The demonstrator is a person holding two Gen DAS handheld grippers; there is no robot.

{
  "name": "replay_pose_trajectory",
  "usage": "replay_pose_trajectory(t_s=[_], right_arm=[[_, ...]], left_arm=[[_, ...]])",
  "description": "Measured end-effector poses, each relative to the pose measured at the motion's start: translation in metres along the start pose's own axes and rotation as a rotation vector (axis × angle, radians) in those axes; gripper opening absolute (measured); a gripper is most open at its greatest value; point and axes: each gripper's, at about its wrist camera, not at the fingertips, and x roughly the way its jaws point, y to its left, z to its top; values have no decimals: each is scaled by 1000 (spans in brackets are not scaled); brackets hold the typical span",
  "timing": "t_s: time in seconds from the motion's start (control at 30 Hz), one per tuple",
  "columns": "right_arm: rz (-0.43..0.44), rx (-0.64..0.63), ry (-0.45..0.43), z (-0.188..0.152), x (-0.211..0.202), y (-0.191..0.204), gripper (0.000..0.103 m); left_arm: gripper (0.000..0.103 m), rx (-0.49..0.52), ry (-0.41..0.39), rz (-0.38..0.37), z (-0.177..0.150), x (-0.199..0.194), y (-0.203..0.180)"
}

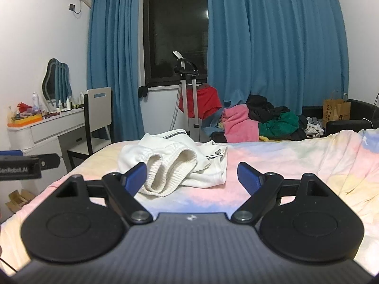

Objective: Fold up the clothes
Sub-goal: 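Move both grippers toward the white sweatpants on the bed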

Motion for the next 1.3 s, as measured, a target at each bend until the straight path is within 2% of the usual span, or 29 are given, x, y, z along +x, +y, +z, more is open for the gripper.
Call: replay_pose_trajectory(t_s=[0.13,0.27,0.57,0.97,1.13,1.3], right_arm=[[4,16,26,2,10,0,85],[7,12,-43,1,-9,1,85],[12,28,2,3,-9,-3,85],[16,25,21,-5,-7,-8,85],[21,48,33,1,-5,-15,85],[42,123,97,28,9,-34,85]], left_arm=[[103,-1,-10,-1,1,-4,-2],[103,-2,-19,-2,2,-8,-4],[103,-3,-22,3,3,-13,-6],[103,-3,20,-6,1,-4,0],[103,-4,33,-13,5,2,9],[103,11,29,-13,31,5,23]])
